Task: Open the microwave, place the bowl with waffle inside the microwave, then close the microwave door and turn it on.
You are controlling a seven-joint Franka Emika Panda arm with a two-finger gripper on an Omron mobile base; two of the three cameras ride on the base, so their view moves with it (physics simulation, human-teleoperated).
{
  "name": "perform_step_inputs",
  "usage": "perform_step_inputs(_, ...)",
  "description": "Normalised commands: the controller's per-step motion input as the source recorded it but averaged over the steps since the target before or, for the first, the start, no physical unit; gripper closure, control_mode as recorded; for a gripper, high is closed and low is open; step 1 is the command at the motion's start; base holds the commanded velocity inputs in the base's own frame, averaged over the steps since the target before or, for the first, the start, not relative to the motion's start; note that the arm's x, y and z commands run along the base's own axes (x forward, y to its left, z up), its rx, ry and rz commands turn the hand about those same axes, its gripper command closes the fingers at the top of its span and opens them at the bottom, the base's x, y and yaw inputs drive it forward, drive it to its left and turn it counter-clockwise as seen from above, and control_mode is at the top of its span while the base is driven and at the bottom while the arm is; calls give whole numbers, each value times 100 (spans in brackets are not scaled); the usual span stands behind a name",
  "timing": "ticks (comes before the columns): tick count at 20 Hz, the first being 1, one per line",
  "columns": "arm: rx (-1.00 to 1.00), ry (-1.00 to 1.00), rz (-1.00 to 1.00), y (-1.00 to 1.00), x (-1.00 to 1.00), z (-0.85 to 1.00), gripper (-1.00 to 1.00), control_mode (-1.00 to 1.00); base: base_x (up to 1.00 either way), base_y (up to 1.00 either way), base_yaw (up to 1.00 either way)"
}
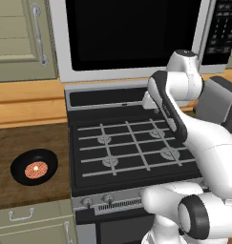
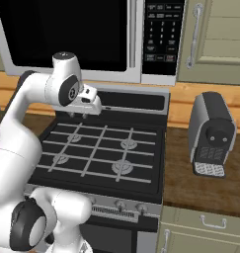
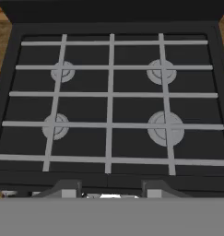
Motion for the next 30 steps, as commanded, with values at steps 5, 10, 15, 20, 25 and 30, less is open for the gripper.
perform_step_inputs(5, 0, -1, 0, 0, -34, 0, -100, -100, 0, 0, 0)
perform_step_inputs(10, 0, -10, 0, 0, -60, 0, -100, -100, 0, 0, 0)
perform_step_inputs(15, 0, -27, 0, 0, -73, 16, -100, -100, 0, 0, 0)
perform_step_inputs(20, 0, -22, 0, -8, -40, 41, -100, -100, 0, 0, 0)
perform_step_inputs(25, 0, -15, 0, -16, -16, 57, -100, -100, 0, 0, 0)
perform_step_inputs(30, 0, -5, 0, -11, 0, 63, -100, -100, 0, 0, 0)
